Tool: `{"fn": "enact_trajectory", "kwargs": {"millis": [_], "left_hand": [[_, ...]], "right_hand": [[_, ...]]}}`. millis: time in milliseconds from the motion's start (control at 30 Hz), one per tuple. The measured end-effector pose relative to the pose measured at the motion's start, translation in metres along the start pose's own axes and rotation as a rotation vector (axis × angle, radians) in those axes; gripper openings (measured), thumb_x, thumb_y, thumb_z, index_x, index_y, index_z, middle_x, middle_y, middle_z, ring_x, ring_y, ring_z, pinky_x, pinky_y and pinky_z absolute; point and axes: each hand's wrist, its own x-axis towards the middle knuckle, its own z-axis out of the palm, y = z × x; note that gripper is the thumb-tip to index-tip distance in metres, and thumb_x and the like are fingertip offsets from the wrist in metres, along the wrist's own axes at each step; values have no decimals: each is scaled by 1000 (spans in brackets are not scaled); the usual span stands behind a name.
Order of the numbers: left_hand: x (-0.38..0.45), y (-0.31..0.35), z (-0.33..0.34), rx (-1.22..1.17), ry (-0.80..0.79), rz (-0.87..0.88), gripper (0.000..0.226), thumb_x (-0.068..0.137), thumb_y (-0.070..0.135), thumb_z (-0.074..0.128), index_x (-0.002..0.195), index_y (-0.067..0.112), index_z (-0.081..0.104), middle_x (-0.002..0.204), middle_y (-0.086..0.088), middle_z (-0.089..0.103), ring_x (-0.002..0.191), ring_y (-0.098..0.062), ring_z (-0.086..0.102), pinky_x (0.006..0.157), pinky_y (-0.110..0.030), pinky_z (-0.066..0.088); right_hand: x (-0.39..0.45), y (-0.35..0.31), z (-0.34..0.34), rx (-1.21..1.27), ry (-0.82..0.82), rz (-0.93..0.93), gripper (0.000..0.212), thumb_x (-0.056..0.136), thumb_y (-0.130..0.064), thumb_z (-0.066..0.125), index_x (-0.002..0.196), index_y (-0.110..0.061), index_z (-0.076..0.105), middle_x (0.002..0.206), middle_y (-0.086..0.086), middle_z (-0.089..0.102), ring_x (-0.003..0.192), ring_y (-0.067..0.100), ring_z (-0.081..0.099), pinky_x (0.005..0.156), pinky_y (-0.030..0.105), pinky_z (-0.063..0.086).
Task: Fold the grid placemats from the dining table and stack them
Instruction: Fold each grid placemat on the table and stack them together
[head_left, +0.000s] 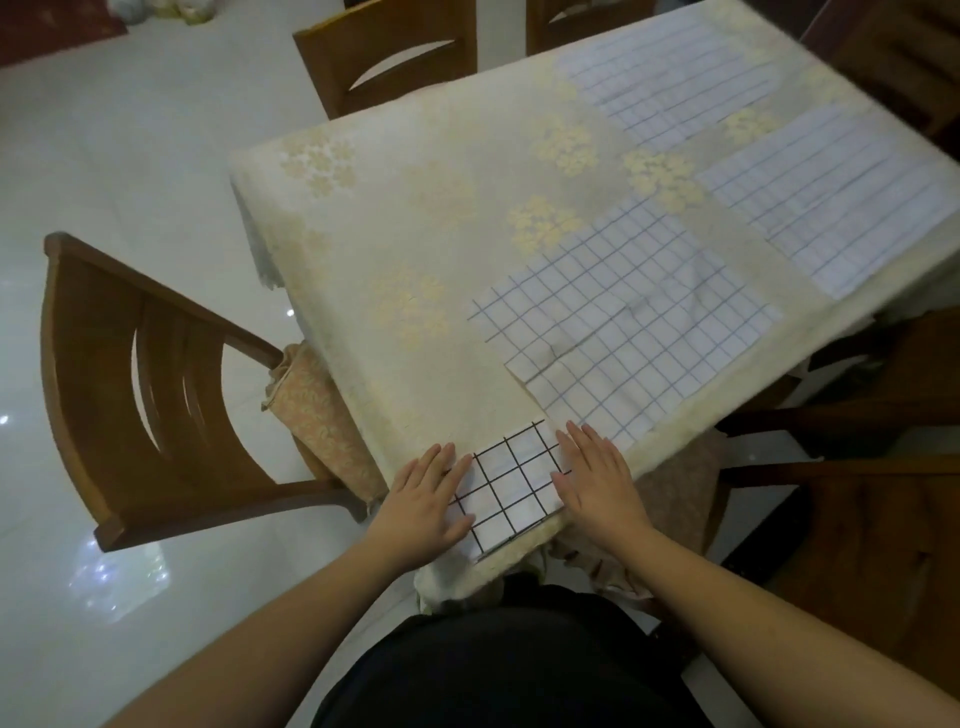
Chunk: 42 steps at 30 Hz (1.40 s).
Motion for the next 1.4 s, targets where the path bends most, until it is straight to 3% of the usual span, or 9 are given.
{"fn": "enact_trajectory", "kwargs": {"millis": [100,167,367,667,833,1000,1067,1200,1400], "left_hand": [[16,4,-18,-56,34,21,65,90,50,29,148,21,37,151,-6,41,141,-26,36,111,-40,32],[29,8,-30,-89,24,33,53,94,42,39,142,20,45,142,-5,48,131,-24,46,104,-39,40],[63,18,-57,-109,39,105,42,98,34,47,138,22,49,136,0,51,120,-20,52,95,-35,46],[117,15,-79,123,91,124,39,91,20,59,130,13,58,130,-9,59,117,-29,56,88,-42,48],[146,13,-73,289,12,132,62,76,10,73,135,12,54,131,-15,59,115,-35,59,80,-45,53],[172,21,-76,524,-43,171,78,68,12,77,141,14,48,144,-15,49,128,-35,51,80,-50,50],[179,28,-81,597,-46,203,76,70,15,77,140,13,48,147,-15,46,132,-34,47,83,-51,49],[198,32,-85,660,-10,217,67,61,8,78,124,8,56,127,-15,55,116,-35,52,71,-46,47],[213,30,-90,642,96,285,42,55,1,76,95,7,65,102,-14,60,89,-33,57,61,-41,43]], "right_hand": [[0,-5,-15,65,72,51,70,93,-54,14,151,-18,30,158,2,27,147,18,19,119,34,9],[1,-5,-24,93,109,85,68,91,-53,19,145,-18,41,151,3,39,140,20,31,116,37,20],[-2,5,-46,144,161,130,41,97,-30,49,136,-19,50,135,-2,52,128,17,44,108,33,30],[10,17,-43,60,-45,195,40,97,-35,45,135,-22,51,131,0,55,118,20,50,97,34,37],[22,19,-27,-25,-58,184,35,93,-39,49,123,-21,52,119,2,55,107,24,51,87,37,40],[29,23,-16,-97,14,210,31,64,-28,80,89,-19,66,83,-1,60,72,19,57,62,32,46],[31,24,-13,-137,43,189,31,56,-19,83,82,-18,65,77,-1,60,67,19,56,60,32,47],[33,27,-13,-185,67,128,33,50,-9,82,75,-16,61,71,1,57,64,20,55,61,32,47],[36,33,-25,-178,67,142,32,49,-11,83,69,-17,60,66,0,57,59,19,54,55,32,43]]}}
